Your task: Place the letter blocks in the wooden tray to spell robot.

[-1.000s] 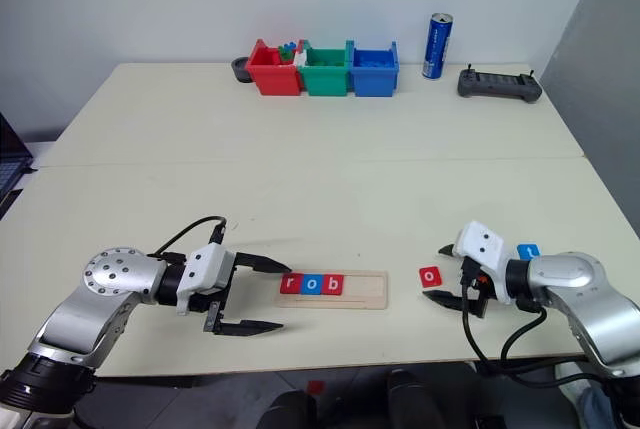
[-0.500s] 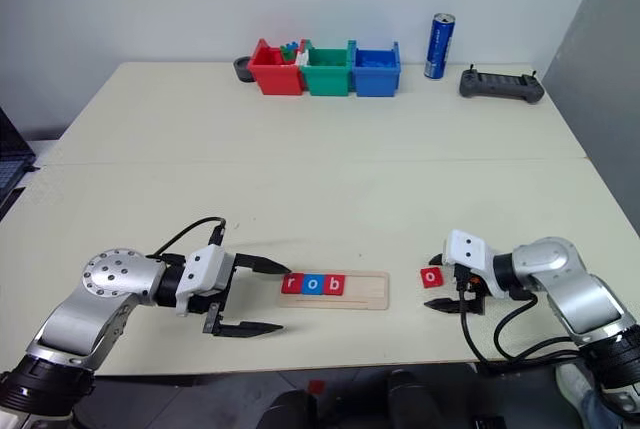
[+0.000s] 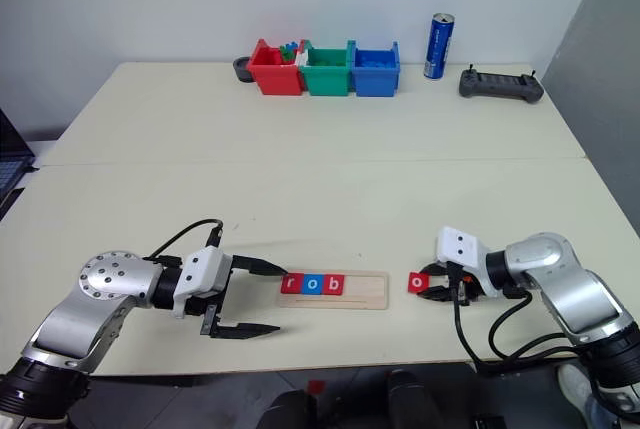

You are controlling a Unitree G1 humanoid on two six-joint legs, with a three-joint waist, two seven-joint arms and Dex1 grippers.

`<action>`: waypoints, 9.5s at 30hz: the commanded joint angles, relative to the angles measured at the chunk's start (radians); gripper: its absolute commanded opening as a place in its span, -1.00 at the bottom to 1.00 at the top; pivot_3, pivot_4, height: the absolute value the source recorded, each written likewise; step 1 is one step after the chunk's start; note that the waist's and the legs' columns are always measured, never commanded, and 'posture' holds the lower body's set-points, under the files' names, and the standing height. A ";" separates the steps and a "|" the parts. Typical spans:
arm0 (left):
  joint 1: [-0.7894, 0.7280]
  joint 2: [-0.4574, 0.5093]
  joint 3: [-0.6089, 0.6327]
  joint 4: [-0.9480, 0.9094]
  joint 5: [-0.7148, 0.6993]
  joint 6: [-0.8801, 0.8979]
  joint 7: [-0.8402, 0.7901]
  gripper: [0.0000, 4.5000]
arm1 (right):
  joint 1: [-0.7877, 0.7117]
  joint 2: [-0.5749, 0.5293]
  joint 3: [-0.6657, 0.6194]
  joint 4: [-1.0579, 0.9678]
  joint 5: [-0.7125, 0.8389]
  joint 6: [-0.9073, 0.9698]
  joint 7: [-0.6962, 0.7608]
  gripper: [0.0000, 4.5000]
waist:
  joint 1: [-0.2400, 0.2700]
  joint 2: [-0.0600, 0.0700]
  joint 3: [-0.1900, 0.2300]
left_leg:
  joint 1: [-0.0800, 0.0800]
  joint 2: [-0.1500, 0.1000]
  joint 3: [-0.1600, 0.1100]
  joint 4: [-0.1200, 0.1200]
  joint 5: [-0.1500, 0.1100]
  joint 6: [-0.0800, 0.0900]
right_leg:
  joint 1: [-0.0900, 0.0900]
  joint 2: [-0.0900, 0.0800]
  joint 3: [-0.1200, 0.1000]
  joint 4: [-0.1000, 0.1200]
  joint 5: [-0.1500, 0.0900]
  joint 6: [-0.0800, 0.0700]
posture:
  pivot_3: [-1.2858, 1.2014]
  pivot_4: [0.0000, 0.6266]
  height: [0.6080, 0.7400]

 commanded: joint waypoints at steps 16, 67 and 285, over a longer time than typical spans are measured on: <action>-0.037 0.017 0.028 -0.126 -0.028 0.135 0.068 1.00 | -0.197 0.233 0.289 -0.134 -0.126 0.245 -0.230 -0.36 | 0.005 0.000 0.000 | -0.001 0.000 -0.002 0.000 0.000 0.000 | 0.000 0.000 -0.002 0.000 0.000 0.000 | 0.03 -0.52 1.00; -0.019 0.025 0.032 -0.122 -0.009 0.123 0.073 1.00 | -0.230 0.152 0.360 -0.167 -0.196 0.200 -0.186 -0.96 | 0.005 0.000 0.000 | -0.001 0.000 -0.001 0.000 0.000 0.000 | 0.000 0.000 -0.002 0.000 0.000 0.000 | 0.03 -0.52 1.00; 0.024 -0.009 0.044 -0.008 0.042 -0.032 0.073 1.00 | -0.114 0.247 0.217 -0.185 -0.029 0.263 -0.285 -0.38 | 0.019 0.000 0.000 | 0.000 0.000 -0.001 0.000 -0.001 0.001 | 0.000 0.000 -0.001 0.000 0.000 -0.001 | 0.03 -0.52 1.00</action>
